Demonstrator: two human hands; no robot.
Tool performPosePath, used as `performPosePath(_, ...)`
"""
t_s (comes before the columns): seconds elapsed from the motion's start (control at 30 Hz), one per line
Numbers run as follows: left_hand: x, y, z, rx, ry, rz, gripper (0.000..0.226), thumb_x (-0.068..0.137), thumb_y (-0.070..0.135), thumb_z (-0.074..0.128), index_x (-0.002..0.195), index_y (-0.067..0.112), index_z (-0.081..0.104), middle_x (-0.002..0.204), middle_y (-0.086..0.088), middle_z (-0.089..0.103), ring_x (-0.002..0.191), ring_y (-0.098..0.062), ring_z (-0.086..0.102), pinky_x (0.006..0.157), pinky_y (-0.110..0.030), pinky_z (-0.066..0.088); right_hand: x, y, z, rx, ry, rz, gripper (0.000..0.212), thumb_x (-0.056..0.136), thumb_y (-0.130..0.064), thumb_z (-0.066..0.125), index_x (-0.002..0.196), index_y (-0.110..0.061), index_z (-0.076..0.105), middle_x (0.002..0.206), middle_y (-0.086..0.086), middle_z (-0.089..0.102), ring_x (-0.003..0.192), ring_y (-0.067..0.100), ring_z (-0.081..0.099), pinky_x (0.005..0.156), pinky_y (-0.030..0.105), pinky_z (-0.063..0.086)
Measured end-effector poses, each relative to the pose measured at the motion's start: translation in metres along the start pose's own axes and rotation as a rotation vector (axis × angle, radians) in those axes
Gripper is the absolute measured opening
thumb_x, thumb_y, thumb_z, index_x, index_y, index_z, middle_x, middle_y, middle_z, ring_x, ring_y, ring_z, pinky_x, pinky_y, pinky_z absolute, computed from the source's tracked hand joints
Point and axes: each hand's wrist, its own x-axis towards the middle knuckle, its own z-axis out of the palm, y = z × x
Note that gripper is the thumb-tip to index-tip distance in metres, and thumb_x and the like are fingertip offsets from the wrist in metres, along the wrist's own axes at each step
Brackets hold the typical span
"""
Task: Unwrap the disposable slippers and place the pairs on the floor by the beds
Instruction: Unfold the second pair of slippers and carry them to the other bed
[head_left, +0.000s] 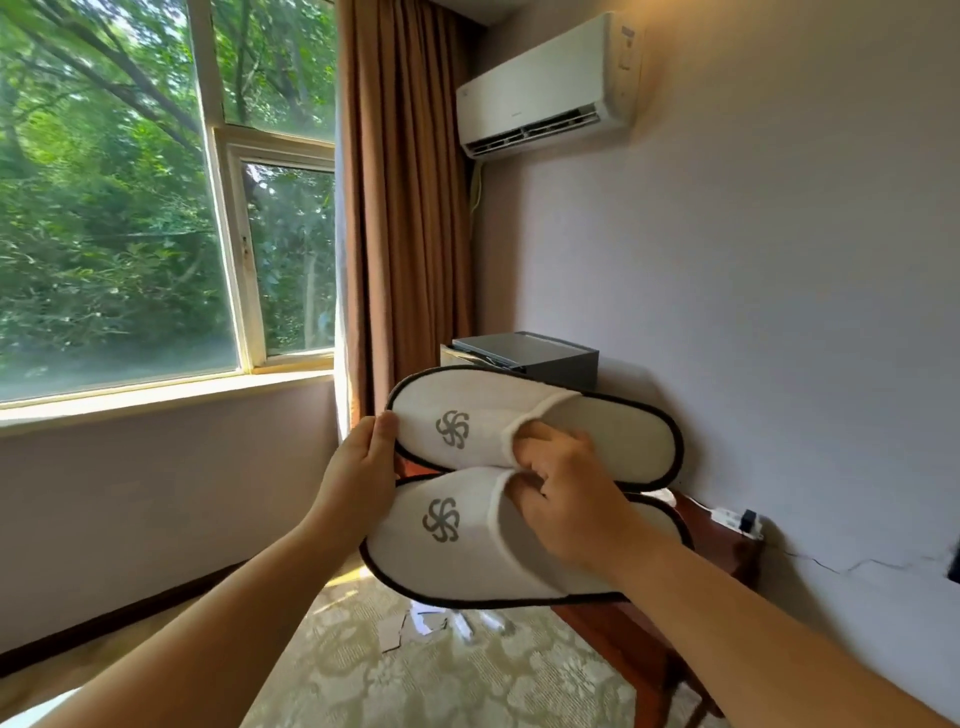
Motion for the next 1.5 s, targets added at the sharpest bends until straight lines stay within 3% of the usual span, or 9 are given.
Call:
performPosePath(0.17, 0.067, -0.029, 0.011, 0.055, 0.061, -0.055, 0.041, 0.099, 0.051, 0.033, 0.088, 0.026, 0.063, 0.075, 0.000, 0.065, 0.070, -0.018, 0.062, 0.061, -0.032, 0.044, 0.066, 0.056, 0.041, 0.107, -0.059, -0.126, 0.040, 0.088, -0.007, 0.059, 0.125, -0.018, 0.067, 0.131, -0.009, 0.062, 0.129, 0.008, 0.048, 0.112, 0.036, 0.031)
performPosePath(0.5, 0.157, -0.079, -0.019, 0.133, 0.380, -0.053, 0.042, 0.099, 0.051, 0.034, 0.075, 0.026, 0.058, 0.056, 0.009, 0.055, 0.052, -0.003, 0.052, 0.058, -0.028, 0.040, 0.195, 0.116, 0.135, 0.323, -0.201, -0.305, 0.050, 0.086, -0.003, 0.057, 0.133, -0.020, 0.061, 0.137, -0.004, 0.058, 0.131, 0.019, 0.047, 0.112, 0.043, 0.034)
performPosePath(0.67, 0.195, -0.124, -0.069, 0.203, 0.506, -0.101, 0.050, 0.097, 0.054, 0.037, 0.060, 0.026, 0.053, 0.053, 0.010, 0.054, 0.052, -0.005, 0.051, 0.058, -0.030, 0.041, 0.260, 0.112, 0.209, 0.437, -0.327, -0.360, 0.038, 0.089, -0.004, 0.057, 0.125, -0.016, 0.065, 0.126, -0.001, 0.062, 0.118, 0.015, 0.055, 0.107, 0.028, 0.041)
performPosePath(0.8, 0.240, -0.169, -0.112, 0.294, 0.507, -0.132, 0.051, 0.094, 0.058, 0.040, 0.065, 0.020, 0.056, 0.054, 0.008, 0.058, 0.051, -0.006, 0.053, 0.056, -0.030, 0.043, 0.311, 0.108, 0.272, 0.458, -0.422, -0.356, 0.023, 0.090, -0.009, 0.055, 0.108, -0.014, 0.068, 0.100, -0.017, 0.057, 0.092, 0.004, 0.057, 0.082, 0.001, 0.038)
performPosePath(0.97, 0.322, -0.231, -0.164, 0.357, 0.496, -0.109, 0.051, 0.092, 0.063, 0.039, 0.067, 0.023, 0.057, 0.057, 0.007, 0.062, 0.050, -0.006, 0.055, 0.054, -0.029, 0.042, 0.377, 0.098, 0.351, 0.445, -0.412, -0.358, 0.035, 0.088, -0.012, 0.054, 0.120, -0.018, 0.067, 0.122, -0.001, 0.066, 0.112, 0.015, 0.058, 0.099, 0.021, 0.043)
performPosePath(1.13, 0.399, -0.276, -0.209, 0.395, 0.466, -0.113, 0.050, 0.091, 0.065, 0.037, 0.066, 0.026, 0.055, 0.056, 0.011, 0.061, 0.047, -0.002, 0.053, 0.050, -0.025, 0.038, 0.446, 0.087, 0.415, 0.383, -0.394, -0.348, 0.036, 0.085, -0.013, 0.054, 0.117, -0.018, 0.069, 0.120, 0.000, 0.067, 0.112, 0.015, 0.058, 0.102, 0.025, 0.044)
performPosePath(1.3, 0.453, -0.313, -0.245, 0.405, 0.496, -0.119, 0.055, 0.093, 0.063, 0.034, 0.063, 0.022, 0.055, 0.053, 0.012, 0.059, 0.045, -0.002, 0.051, 0.047, -0.024, 0.037, 0.508, 0.075, 0.467, 0.419, -0.305, -0.339, 0.036, 0.078, -0.005, 0.055, 0.107, -0.020, 0.070, 0.097, -0.011, 0.066, 0.095, 0.003, 0.060, 0.086, 0.007, 0.044)
performPosePath(1.43, 0.485, -0.345, -0.275, 0.406, 0.536, -0.115, 0.058, 0.095, 0.062, 0.031, 0.061, 0.021, 0.055, 0.053, 0.010, 0.060, 0.048, -0.004, 0.053, 0.044, -0.013, 0.034, 0.548, 0.065, 0.515, 0.407, -0.284, -0.352, 0.032, 0.079, -0.001, 0.057, 0.107, -0.015, 0.063, 0.096, -0.004, 0.065, 0.087, 0.013, 0.061, 0.081, 0.014, 0.046)
performPosePath(1.5, 0.501, -0.360, -0.290, 0.431, 0.555, -0.123, 0.058, 0.096, 0.059, 0.030, 0.061, 0.021, 0.055, 0.054, 0.009, 0.060, 0.049, -0.005, 0.054, 0.045, -0.015, 0.035, 0.567, 0.062, 0.540, 0.432, -0.317, -0.385, 0.032, 0.079, -0.004, 0.056, 0.108, -0.019, 0.060, 0.094, -0.011, 0.059, 0.085, 0.010, 0.060, 0.078, 0.007, 0.042)
